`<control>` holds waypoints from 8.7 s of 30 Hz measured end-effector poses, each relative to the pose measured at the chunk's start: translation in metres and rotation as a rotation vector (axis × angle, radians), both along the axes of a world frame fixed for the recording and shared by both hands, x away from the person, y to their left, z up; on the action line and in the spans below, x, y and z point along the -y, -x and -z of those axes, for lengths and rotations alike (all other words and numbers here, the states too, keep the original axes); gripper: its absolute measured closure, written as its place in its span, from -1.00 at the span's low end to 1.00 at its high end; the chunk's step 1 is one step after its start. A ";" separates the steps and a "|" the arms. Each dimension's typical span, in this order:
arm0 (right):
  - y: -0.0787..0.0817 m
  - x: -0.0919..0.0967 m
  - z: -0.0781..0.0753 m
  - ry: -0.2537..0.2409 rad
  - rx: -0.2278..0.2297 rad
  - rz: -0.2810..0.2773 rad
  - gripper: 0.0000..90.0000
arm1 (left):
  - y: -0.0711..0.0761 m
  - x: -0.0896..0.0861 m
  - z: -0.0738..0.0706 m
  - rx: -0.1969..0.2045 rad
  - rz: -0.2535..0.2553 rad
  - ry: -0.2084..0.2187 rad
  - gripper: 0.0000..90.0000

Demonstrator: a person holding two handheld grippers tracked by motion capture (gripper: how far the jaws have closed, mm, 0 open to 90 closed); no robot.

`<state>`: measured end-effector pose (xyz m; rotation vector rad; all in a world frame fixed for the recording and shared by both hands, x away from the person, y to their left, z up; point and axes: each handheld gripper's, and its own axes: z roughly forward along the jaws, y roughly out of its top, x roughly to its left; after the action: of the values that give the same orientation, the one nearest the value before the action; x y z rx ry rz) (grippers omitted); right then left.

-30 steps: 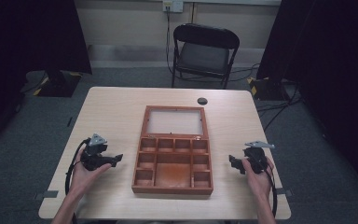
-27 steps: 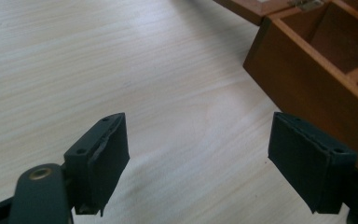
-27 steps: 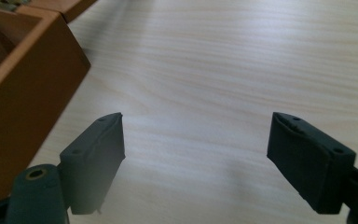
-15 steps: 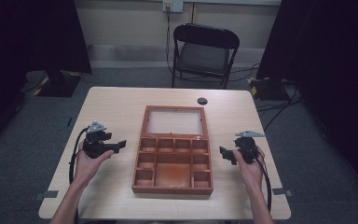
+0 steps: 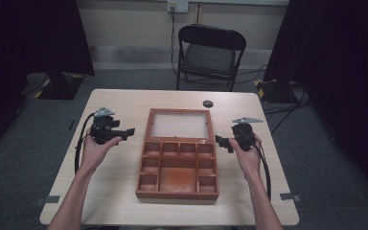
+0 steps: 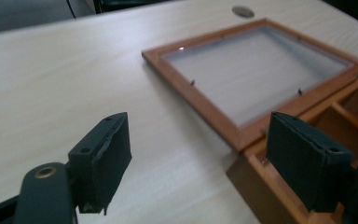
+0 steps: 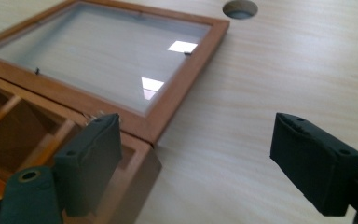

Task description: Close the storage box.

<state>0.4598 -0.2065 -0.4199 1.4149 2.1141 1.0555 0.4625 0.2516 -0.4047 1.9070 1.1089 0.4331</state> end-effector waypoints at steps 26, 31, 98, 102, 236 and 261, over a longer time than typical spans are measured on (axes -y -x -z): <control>-0.059 -0.032 0.020 -0.003 -0.098 -0.051 -0.61 | -0.058 0.038 0.043 -0.144 0.031 0.029 -0.52; -0.061 -0.036 0.031 0.010 -0.122 -0.059 -0.61 | -0.060 0.043 0.055 -0.187 0.022 0.042 -0.51; -0.079 -0.024 0.059 -0.389 -0.219 -0.063 -0.18 | -0.072 0.061 0.066 -0.265 0.078 0.109 -0.50; -0.078 -0.019 0.053 -0.436 -0.185 -0.066 -0.09 | -0.071 0.060 0.062 -0.253 0.108 0.140 -0.37; 0.022 -0.029 -0.041 -0.266 0.030 -0.171 -0.34 | 0.016 0.043 -0.014 0.018 0.228 0.132 -0.06; 0.051 -0.029 -0.032 -0.181 0.070 -0.220 -0.44 | 0.044 0.041 -0.004 0.024 0.217 0.146 -0.26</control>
<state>0.4089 -0.1777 -0.3884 1.2220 2.2076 1.3909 0.4181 0.2103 -0.4012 1.8633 0.8816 0.2465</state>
